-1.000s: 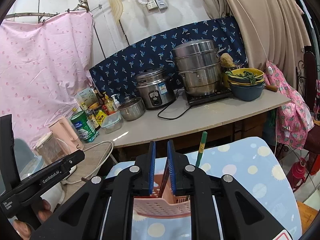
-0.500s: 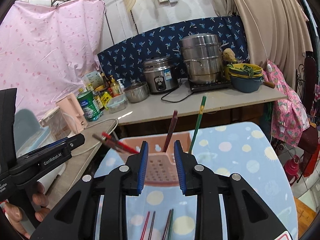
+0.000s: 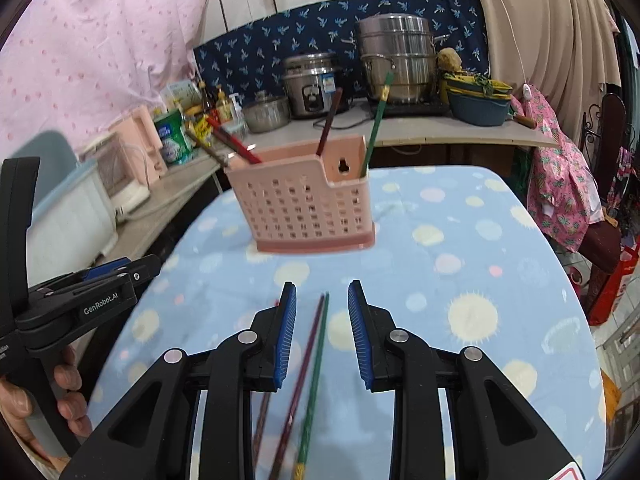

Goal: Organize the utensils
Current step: 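Withdraw both open tools back over the remaining chopsticks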

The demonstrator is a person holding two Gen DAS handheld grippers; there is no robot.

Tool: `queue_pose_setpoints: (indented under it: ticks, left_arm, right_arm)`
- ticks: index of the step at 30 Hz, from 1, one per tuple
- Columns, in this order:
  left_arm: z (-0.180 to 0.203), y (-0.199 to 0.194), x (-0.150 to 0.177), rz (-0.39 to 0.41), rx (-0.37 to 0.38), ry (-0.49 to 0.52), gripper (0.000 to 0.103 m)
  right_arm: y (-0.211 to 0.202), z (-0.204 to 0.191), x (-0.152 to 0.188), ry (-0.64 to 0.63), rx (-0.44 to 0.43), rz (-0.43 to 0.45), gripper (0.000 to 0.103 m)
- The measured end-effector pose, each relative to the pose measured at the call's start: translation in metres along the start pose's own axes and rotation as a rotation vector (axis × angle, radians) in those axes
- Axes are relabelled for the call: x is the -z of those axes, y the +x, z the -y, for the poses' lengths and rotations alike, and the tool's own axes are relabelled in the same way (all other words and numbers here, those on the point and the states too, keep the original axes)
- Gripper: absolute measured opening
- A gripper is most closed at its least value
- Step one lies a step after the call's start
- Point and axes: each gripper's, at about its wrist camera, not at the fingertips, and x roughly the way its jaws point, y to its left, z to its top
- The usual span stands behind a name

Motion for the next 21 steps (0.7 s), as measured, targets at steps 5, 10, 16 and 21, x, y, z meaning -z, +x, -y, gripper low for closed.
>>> queue_pose_setpoints:
  ticks: [5,10,16,21]
  left_arm:
    - [-0.003,0.009,0.035,-0.062,-0.001,0.008,0.040]
    - [-0.006,0.014,0.064,-0.109,-0.007,0.018,0.040]
    - [-0.005,0.016,0.082,-0.145,-0.003,0.020,0.040]
    - [-0.002,0.020,0.094,-0.172,0.004,0.035,0.040]
  right_arm:
    - [0.002,-0.001,0.035,-0.008,0.008,-0.059,0.027]
    - [0.007,-0.004,0.063,-0.018,0.009,-0.111,0.027]
    - [0.016,-0.007,0.095,-0.013,0.002,-0.182,0.027]
    - [0.022,-0.008,0.113,-0.010,0.001,-0.223,0.027]
